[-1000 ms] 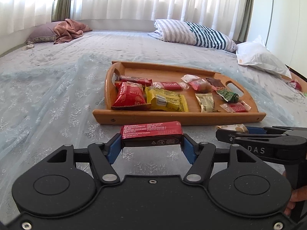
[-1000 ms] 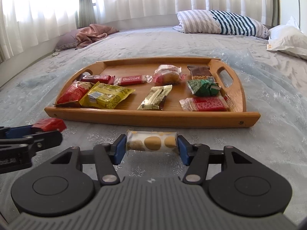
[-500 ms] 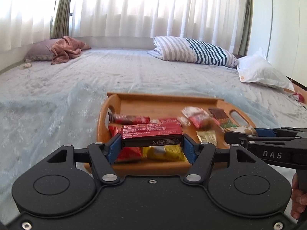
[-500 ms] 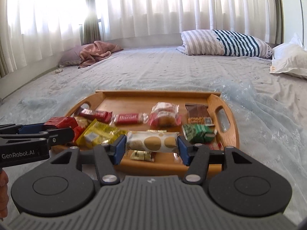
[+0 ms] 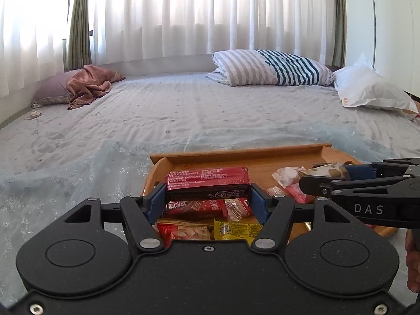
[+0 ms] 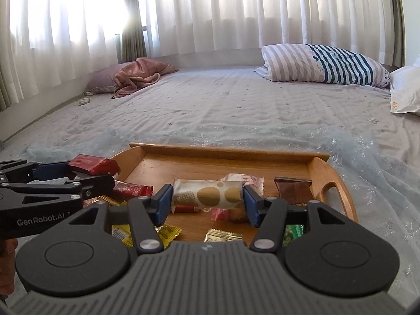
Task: Organize snacks
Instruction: 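Lift both snacks and carry them over the tray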
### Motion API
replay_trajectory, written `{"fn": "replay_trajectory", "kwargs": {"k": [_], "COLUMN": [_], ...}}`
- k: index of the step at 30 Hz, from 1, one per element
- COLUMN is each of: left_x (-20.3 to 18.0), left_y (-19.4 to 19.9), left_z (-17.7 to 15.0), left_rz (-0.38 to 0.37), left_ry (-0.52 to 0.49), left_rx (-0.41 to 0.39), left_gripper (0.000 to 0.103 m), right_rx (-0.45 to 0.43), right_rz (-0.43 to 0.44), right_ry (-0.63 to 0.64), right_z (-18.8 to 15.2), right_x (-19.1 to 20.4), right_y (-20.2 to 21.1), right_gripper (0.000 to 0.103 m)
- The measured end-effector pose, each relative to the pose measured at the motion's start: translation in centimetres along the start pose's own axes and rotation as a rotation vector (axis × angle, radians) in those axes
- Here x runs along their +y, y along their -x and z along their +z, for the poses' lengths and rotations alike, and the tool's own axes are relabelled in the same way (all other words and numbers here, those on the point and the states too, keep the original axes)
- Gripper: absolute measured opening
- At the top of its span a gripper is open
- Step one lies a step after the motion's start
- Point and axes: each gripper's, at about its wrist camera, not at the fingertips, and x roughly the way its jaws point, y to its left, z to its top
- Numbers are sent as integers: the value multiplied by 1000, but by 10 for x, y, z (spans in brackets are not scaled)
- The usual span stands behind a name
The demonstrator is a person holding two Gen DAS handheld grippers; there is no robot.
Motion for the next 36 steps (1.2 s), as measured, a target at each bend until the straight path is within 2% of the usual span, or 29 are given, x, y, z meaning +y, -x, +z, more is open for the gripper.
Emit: {"fn": "replay_trajectory", "kwargs": {"k": [9, 17, 25, 36], "left_x": [12, 25, 21, 13], "left_y": [-51, -92, -131, -147], "left_z": [13, 27, 29, 26], "left_rz": [16, 34, 18, 23], "left_ry": [-33, -59, -89, -138], "left_rx": [57, 92, 169, 217], "left_gripper": [64, 64, 64, 65], "right_rx": [57, 106, 91, 78], "right_rz": [61, 44, 46, 56], "right_ry": [-39, -22, -40, -13], "right_z": [19, 18, 23, 28], "right_x": [-5, -10, -17, -14], "right_y": [-49, -80, -86, -85], "right_gripper": [61, 61, 62, 63]}}
